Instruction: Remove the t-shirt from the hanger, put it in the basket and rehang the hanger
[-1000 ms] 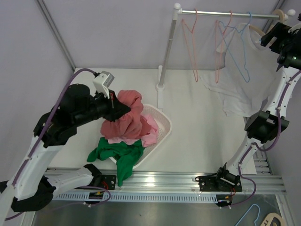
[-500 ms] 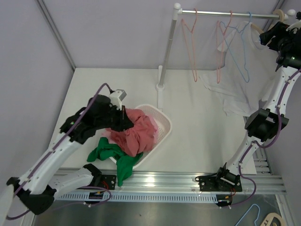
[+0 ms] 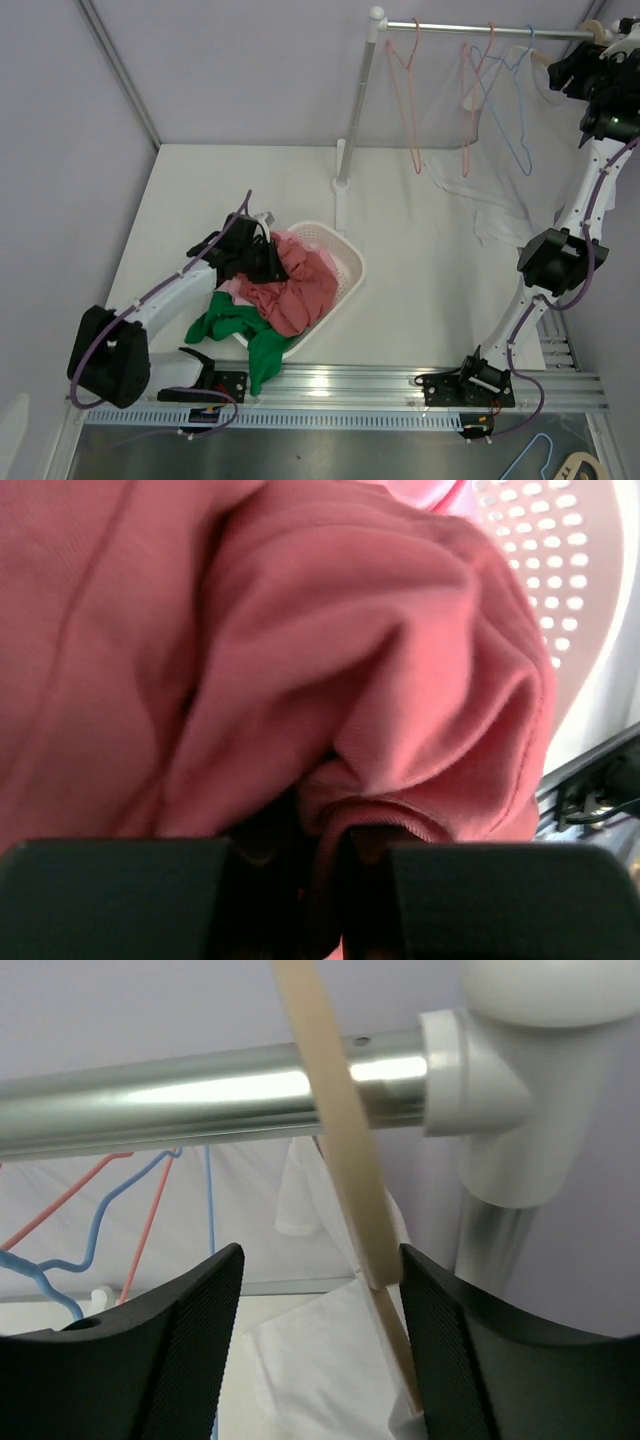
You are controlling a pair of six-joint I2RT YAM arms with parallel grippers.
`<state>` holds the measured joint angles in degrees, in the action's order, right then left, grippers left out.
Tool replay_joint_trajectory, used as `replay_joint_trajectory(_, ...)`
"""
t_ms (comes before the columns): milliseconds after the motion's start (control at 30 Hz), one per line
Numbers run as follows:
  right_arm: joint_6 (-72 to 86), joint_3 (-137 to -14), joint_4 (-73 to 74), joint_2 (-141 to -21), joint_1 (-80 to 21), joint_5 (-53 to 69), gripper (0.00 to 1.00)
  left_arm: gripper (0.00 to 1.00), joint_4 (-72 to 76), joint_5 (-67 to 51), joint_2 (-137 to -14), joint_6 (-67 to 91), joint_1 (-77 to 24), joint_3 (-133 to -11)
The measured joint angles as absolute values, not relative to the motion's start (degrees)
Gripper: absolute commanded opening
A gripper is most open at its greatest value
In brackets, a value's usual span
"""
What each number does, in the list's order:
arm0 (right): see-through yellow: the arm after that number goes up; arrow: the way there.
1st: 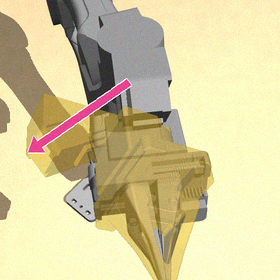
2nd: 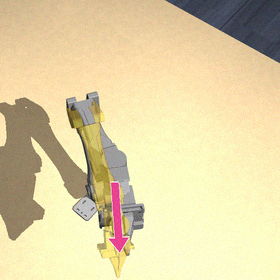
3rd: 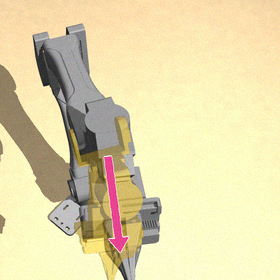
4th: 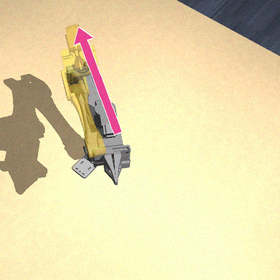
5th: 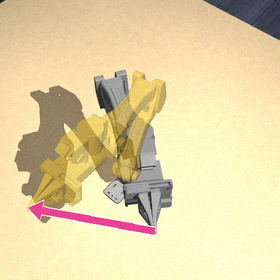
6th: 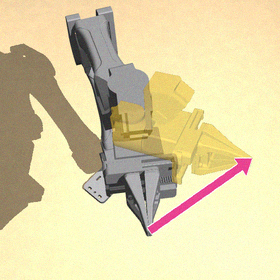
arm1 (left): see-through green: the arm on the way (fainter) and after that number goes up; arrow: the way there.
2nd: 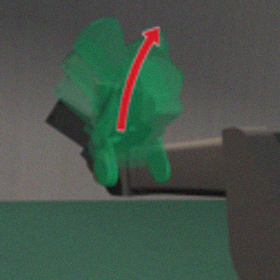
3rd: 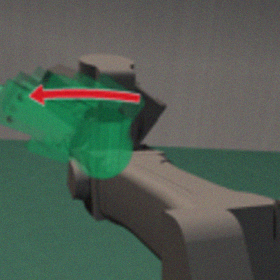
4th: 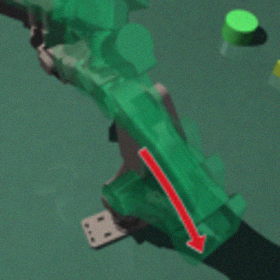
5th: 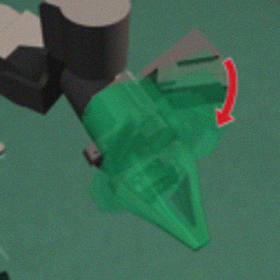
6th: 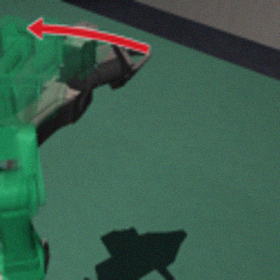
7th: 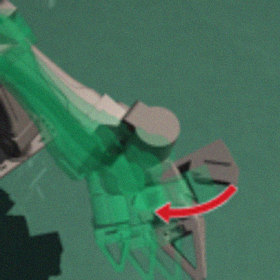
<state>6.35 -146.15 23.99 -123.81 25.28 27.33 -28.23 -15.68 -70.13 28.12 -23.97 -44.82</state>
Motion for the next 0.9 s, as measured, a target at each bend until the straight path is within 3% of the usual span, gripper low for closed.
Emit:
replay_joint_trajectory(100, 5.4, -146.5, 23.8, -124.5, 24.3, 26.7, 0.53, 0.56, -22.0, -19.3, -75.6, 30.0, -23.8, -43.2)
replay_joint_trajectory(133, 4.9, -146.7, 23.6, -124.7, 24.0, 26.2, 0.5, 0.82, -20.5, -20.4, -76.8, 30.7, -23.7, -42.9)
replay_joint_trajectory(167, 4.6, -146.7, 23.6, -124.9, 23.8, 26.0, 0.48, 0.99, -19.0, -21.7, -77.2, 31.5, -23.7, -42.7)
replay_joint_trajectory(400, 3.6, -146.7, 23.4, -125.1, 23.0, 24.5, 0.12, 0.99, -21.8, -16.1, -63.3, 32.5, -25.2, -42.4)
replay_joint_trajectory(533, 3.5, -146.7, 23.4, -125.1, 23.0, 24.4, 0.0, 0.99, -27.2, -11.2, -52.4, 30.9, -25.6, -48.3)
replay_joint_trajectory(733, 4.0, -146.7, 23.4, -125.1, 22.8, 24.4, 0.0, 1.0, -29.7, -7.7, -43.4, 26.9, -26.3, -61.0)
replay_joint_trajectory(900, 4.6, -146.7, 23.3, -124.9, 22.6, 24.4, 0.0, 0.99, -29.8, -6.2, -38.3, 23.3, -26.4, -62.6)
